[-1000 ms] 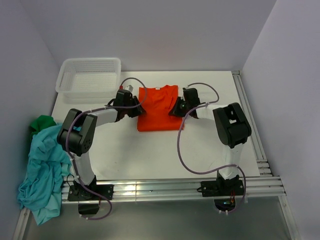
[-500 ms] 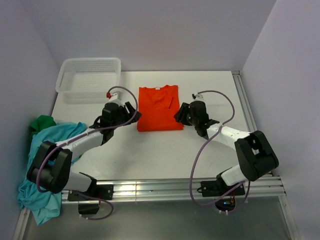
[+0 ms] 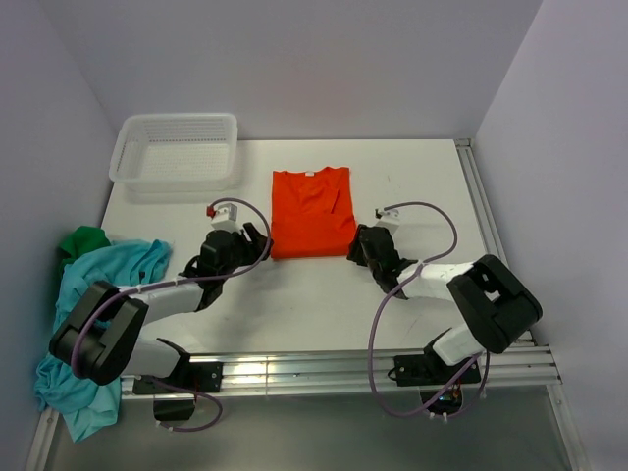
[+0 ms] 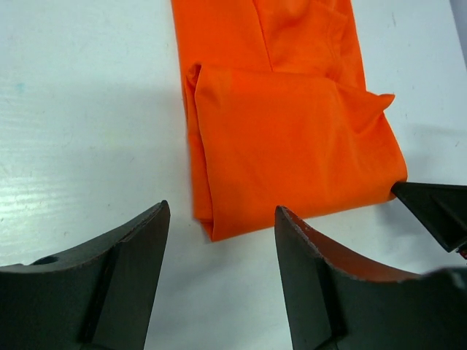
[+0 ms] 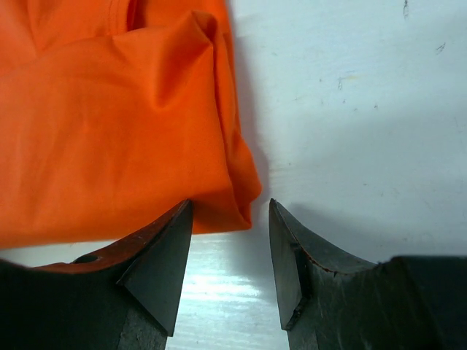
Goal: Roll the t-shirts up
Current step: Fold the tshirt
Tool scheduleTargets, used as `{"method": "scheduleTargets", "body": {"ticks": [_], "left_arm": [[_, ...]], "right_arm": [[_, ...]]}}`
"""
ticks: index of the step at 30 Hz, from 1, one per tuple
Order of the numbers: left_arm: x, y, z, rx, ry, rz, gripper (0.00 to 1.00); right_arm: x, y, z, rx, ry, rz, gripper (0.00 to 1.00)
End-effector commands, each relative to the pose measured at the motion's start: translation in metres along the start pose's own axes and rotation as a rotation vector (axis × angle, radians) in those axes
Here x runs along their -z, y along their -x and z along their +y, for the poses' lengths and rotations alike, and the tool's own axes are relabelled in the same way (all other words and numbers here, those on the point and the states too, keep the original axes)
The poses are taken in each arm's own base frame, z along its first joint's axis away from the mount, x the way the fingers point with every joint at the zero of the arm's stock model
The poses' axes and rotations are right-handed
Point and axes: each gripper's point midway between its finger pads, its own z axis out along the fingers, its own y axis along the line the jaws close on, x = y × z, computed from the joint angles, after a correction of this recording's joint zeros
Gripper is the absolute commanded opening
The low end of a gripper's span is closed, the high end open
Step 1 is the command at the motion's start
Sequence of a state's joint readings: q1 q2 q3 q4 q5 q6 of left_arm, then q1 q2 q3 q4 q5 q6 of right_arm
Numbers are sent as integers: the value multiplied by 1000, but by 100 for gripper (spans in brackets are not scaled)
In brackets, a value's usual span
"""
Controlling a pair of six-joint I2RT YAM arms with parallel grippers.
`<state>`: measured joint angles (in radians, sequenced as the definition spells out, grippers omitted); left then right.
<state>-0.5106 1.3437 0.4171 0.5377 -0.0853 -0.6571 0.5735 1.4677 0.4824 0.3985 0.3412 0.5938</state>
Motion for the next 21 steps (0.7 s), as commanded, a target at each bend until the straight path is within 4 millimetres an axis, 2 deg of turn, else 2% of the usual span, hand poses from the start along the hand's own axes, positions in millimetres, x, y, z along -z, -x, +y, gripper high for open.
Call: {"method": "scheduleTargets", "body": {"ticks": [1, 8, 12, 14, 15, 17, 18, 21], "left_arm": [[-7, 14, -9, -22, -44, -90, 65], [-17, -1, -5, -35, -55, -67, 64], [-18, -7, -3, -30, -56, -55, 63], [-18, -8, -4, -30, -68, -56, 63], [-18, -10, -4, -32, -71, -50, 61], [-18, -12, -4, -33, -81, -47, 60], [-17, -14, -5, -37, -86, -44, 59], [-16, -18, -4, -37, -93, -31, 59]], "right_arm": [[-7, 22, 2, -26, -24, -107, 54], [-15, 15, 10, 11, 18, -87, 52], [-19, 9, 12, 21, 28, -68, 44], [-19, 7, 13, 18, 34, -66, 35], [-19, 6, 11, 17, 33, -63, 25], [-19, 5, 12, 13, 41, -64, 17], [-18, 3, 10, 13, 40, -60, 8], [-18, 2, 9, 15, 38, -59, 0]]}}
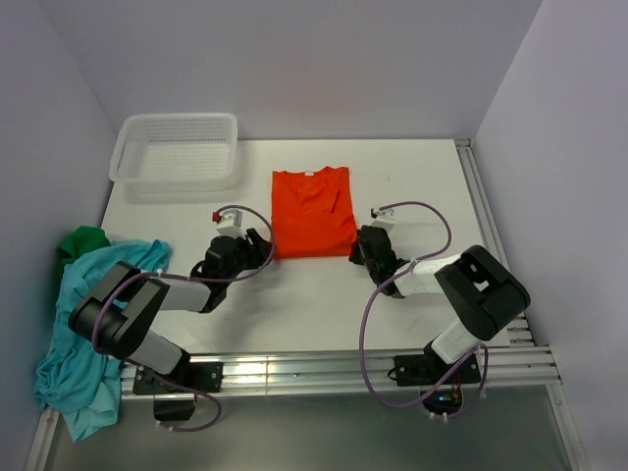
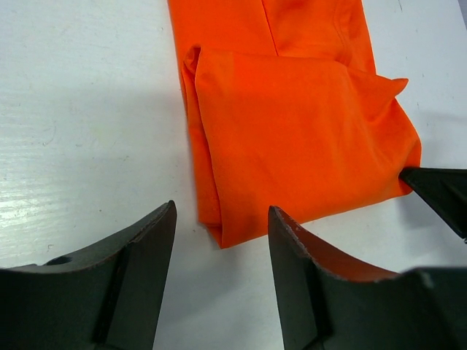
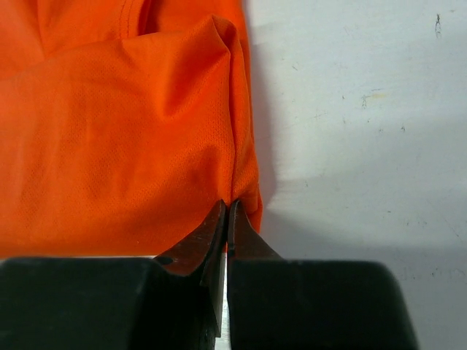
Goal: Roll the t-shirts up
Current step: Fold the tshirt
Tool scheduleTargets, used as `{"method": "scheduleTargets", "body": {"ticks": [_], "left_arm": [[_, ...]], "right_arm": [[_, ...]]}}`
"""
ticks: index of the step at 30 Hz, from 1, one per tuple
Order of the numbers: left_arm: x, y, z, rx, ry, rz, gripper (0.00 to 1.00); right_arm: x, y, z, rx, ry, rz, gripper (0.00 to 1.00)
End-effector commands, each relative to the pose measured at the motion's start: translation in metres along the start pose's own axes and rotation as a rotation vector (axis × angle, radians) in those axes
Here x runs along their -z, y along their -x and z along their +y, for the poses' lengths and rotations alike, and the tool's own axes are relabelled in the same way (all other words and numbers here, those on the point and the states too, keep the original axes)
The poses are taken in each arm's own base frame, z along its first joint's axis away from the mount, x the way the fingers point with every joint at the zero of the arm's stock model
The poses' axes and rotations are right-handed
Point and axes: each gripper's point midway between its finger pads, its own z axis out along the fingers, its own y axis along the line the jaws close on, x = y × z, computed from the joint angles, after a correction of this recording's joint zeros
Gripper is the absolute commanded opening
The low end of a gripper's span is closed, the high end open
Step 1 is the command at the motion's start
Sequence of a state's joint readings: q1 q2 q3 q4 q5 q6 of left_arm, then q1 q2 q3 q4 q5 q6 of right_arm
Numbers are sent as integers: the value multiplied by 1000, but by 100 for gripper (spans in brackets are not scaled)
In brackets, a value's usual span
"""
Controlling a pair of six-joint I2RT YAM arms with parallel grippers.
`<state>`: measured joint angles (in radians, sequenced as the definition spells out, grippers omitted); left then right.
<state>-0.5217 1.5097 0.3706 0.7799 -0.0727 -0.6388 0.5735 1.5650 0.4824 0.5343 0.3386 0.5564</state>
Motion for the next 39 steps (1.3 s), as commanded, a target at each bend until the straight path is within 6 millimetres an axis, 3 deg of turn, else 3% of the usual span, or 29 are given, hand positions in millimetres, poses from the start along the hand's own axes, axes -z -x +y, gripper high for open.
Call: {"method": "scheduleTargets", "body": {"ticks": [1, 8, 17, 25, 28, 33, 39], "left_arm": [[1, 1, -9, -13, -53, -17, 58], [5, -10, -6, -13, -43, 5, 57], [-6, -23, -3, -12, -28, 51, 53], [-19, -19, -7, -19, -19, 64, 50], [-22, -22, -8, -24, -22, 78, 38], [-22, -27, -8, -25, -31, 94, 4], [-11, -21, -11, -15, -19, 97, 0]], "right_arm": [[-2, 5, 4, -8, 12, -33, 0], [-1, 8, 6, -8, 18, -34, 0], [0, 7, 10, -13, 34, -25, 0], [-2, 2, 11, -12, 39, -8, 0], [-2, 1, 13, -12, 42, -6, 0], [-1, 3, 16, 2, 44, -9, 0], [13, 3, 19, 10, 44, -3, 0]]}}
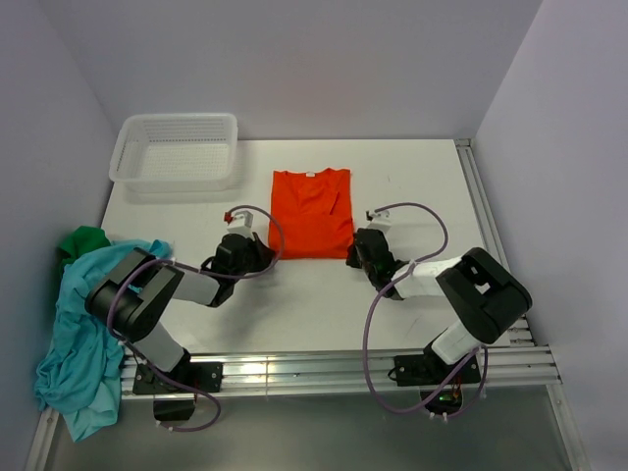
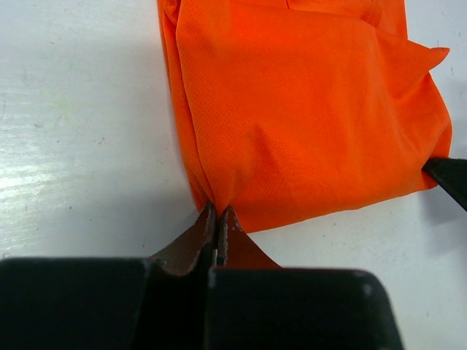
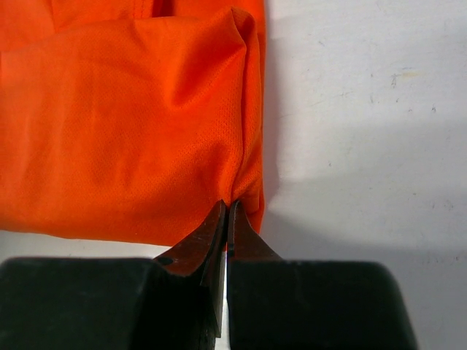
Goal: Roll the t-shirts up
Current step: Fold the tshirt
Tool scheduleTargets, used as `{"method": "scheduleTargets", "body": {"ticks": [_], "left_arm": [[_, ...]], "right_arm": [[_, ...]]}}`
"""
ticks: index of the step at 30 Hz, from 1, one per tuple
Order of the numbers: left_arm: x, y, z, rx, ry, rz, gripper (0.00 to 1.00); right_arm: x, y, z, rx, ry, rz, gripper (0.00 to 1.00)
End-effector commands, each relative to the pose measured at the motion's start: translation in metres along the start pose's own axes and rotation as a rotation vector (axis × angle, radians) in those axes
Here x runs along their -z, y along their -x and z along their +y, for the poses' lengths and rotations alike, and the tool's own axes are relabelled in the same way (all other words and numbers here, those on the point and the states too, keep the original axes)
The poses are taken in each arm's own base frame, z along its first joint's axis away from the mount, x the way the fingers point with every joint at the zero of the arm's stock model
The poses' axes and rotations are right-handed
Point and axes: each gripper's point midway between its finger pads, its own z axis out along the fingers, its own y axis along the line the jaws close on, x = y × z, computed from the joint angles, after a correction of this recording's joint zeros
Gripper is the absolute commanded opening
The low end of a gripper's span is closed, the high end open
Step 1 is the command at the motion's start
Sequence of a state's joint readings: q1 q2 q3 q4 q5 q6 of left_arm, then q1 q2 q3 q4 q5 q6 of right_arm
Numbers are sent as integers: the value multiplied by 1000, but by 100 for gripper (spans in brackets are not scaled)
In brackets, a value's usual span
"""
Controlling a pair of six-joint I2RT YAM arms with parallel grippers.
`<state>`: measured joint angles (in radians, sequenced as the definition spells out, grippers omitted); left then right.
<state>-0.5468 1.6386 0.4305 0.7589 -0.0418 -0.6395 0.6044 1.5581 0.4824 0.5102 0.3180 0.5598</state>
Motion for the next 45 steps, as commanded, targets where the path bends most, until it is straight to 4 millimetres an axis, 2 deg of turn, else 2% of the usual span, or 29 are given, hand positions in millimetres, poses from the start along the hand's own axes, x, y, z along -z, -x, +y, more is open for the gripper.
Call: {"method": "scheduleTargets", "body": {"ticks": [1, 5, 6, 8, 9, 11, 13, 16, 17, 21, 23, 28, 30, 35, 37, 38, 45], "left_arm": [[8, 8, -11, 3, -16, 4, 0], [22, 6, -14, 39, -8, 27, 0], [27, -1, -10, 55, 6, 47, 0], [36, -1, -13, 65, 3, 52, 0], [40, -9, -8, 73, 22, 77, 1], [49, -9, -14, 85, 3, 83, 0], [57, -20, -16, 100, 4, 124, 0], [68, -30, -18, 121, 10, 158, 0], [73, -32, -25, 122, -10, 162, 0], [88, -45, -22, 162, -11, 205, 0], [95, -45, -22, 174, -13, 209, 0], [108, -43, -24, 188, -8, 224, 0], [111, -40, -26, 183, -6, 229, 0], [115, -28, -36, 174, -1, 248, 0], [118, -28, -34, 165, 31, 272, 0], [117, -20, -37, 157, 34, 264, 0], [116, -4, -42, 135, 58, 300, 0]], "right_arm": [[12, 8, 8, 3, 6, -11, 0], [21, -4, 7, -2, -17, 57, 0], [23, -7, 7, -21, -18, 66, 0], [33, -16, 6, -32, -9, 94, 0], [37, -21, 7, -46, 1, 111, 0], [47, -30, 3, -50, -2, 148, 0], [58, -38, 4, -60, -3, 196, 0], [73, -43, 10, -79, 18, 234, 0], [79, -49, 6, -69, 6, 265, 0], [98, -57, 1, -81, -2, 318, 0], [107, -60, -2, -81, 3, 332, 0], [125, -51, -2, -91, 20, 329, 0], [130, -51, -9, -68, -9, 345, 0], [138, -33, -2, -30, -5, 339, 0], [141, -24, 2, -18, -4, 336, 0], [141, -21, 4, -4, 1, 334, 0], [134, -5, 11, 49, -18, 356, 0]]}}
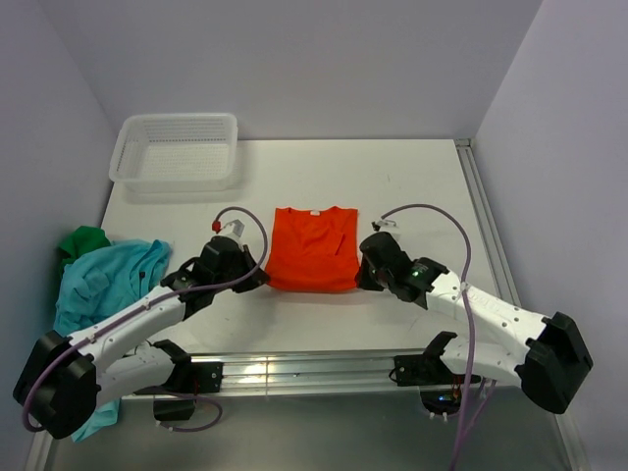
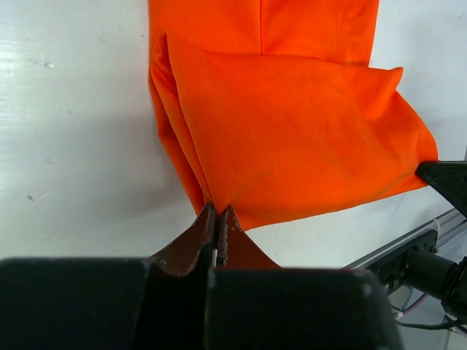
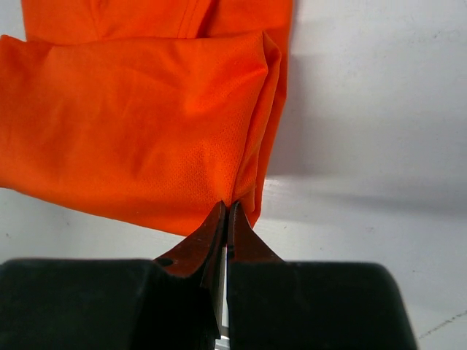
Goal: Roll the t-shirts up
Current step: Fold the tshirt
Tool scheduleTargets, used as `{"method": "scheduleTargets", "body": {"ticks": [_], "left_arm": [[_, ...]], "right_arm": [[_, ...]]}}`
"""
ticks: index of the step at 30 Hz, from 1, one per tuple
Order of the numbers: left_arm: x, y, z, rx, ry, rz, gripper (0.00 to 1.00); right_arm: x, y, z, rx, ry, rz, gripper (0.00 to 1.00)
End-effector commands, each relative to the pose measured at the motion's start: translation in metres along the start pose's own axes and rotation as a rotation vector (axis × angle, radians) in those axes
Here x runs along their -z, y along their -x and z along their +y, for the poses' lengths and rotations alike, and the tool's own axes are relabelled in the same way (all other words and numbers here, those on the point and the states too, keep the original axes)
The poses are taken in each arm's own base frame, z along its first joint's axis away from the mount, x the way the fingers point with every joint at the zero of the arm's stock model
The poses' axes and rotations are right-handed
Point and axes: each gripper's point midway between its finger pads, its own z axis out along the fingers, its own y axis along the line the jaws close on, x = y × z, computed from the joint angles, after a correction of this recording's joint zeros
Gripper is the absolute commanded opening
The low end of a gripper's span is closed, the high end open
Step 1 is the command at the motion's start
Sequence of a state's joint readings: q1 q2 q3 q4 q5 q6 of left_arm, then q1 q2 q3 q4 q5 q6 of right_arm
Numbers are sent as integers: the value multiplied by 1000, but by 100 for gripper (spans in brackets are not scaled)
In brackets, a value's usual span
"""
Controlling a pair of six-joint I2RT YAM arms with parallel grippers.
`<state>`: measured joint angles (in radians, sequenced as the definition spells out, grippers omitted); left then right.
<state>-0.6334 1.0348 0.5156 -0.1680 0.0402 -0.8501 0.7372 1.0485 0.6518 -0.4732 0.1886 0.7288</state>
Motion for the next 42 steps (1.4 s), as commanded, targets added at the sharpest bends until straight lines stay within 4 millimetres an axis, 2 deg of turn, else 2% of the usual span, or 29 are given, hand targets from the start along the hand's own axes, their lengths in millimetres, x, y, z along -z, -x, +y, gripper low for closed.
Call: {"method": "scheduleTargets", "body": {"ticks": [1, 6, 13, 19, 23, 27, 30, 35, 39, 40, 42], "left_arm": [[3, 10, 2, -25, 31, 19, 0], [2, 26, 0, -24, 32, 28, 0], [-9, 53, -4, -33, 38, 27, 0], [-33, 73, -4, -26, 58, 45, 0], [-51, 85, -2, -12, 60, 27, 0], [-70, 99, 8, 7, 97, -4, 0], [-81, 104, 17, 14, 124, 6, 0], [-84, 92, 26, 25, 122, 19, 0], [-85, 72, 34, 40, 106, 52, 0], [-84, 58, 40, 50, 101, 81, 0], [-84, 48, 45, 62, 97, 89, 0]], "right_arm": [[3, 15, -2, 33, -27, -1, 0], [2, 34, -1, 35, -29, -12, 0], [-4, 59, -1, 33, -35, -6, 0], [-24, 73, -4, 18, -50, 12, 0], [-47, 79, -13, -2, -73, 34, 0], [-66, 89, -20, -26, -85, 25, 0], [-78, 86, -27, -29, -95, 55, 0], [-80, 73, -28, -24, -71, 69, 0], [-78, 53, -37, -17, -82, 105, 0], [-77, 49, -39, -22, -85, 110, 0], [-76, 38, -41, -19, -82, 114, 0]]}}
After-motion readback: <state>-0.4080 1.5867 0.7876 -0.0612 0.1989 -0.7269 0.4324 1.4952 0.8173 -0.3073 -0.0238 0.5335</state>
